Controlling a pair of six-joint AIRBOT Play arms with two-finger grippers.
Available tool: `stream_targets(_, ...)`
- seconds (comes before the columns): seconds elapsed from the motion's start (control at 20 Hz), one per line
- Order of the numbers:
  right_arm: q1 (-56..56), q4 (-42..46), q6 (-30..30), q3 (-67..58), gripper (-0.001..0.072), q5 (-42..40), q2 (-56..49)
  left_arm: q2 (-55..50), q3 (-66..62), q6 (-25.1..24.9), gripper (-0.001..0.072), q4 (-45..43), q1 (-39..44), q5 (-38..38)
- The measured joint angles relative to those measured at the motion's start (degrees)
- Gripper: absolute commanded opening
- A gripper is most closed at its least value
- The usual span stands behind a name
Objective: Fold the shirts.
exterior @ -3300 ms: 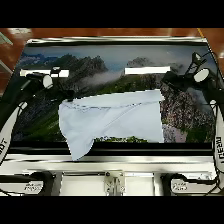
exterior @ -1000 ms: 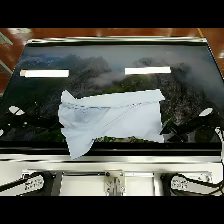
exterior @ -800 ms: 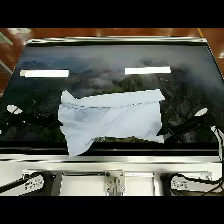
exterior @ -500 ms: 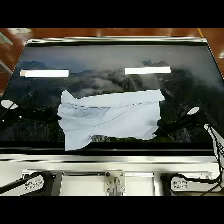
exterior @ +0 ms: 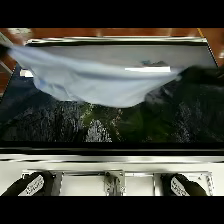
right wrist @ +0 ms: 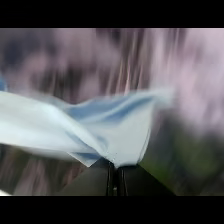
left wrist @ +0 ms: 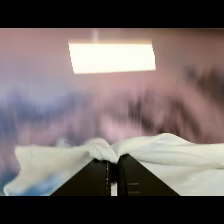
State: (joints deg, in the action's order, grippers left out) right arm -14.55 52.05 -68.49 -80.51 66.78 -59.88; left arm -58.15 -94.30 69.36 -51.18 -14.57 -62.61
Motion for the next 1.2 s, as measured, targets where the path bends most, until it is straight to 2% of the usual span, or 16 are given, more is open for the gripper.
stream_targets(0.15, 0.11, 7.63, -3.65, -13.88, 0.0059, -3.10, 7.80, 4.85, -14.29, 3.17, 0.0038, -1.11, -0.09, 3.67)
stream_targets(0.3, 0.09, 16.61, -8.35, -22.18, 0.0059, -4.37, 14.86, 10.54, -21.20, 8.13, 0.0038, -5.09, -0.13, 4.79)
stream_targets(0.5, 0.09, 24.81, -11.78, -25.86, 0.0059, -1.01, 21.90, 16.15, -23.74, 12.11, 0.0038, -10.75, -0.13, -1.73)
stream_targets(0.7, 0.09, 28.74, -13.00, -26.84, 0.0059, 6.43, 24.72, 18.56, -24.30, 13.27, 0.0038, -12.81, -0.13, -7.96)
stream_targets(0.85, 0.09, 31.06, -13.86, -27.10, 0.0059, 12.90, 23.96, 18.99, -21.70, 13.64, 0.0038, -13.25, -0.13, -14.01)
stream_targets(0.95, 0.09, 32.20, -14.32, -27.04, 0.0059, 20.04, 21.38, 19.15, -17.42, 13.81, 0.0038, -13.38, -0.13, -18.23)
stream_targets(1.1, 0.11, 32.96, -14.86, -23.47, 0.0058, 30.47, 15.52, 19.08, -6.19, 13.84, 0.0038, -13.53, -0.11, -22.71)
stream_targets(1.2, 0.11, 33.22, -15.10, -17.31, 0.0058, 32.13, 11.56, 18.16, 3.30, 13.81, 0.0038, -13.51, -0.09, -23.71)
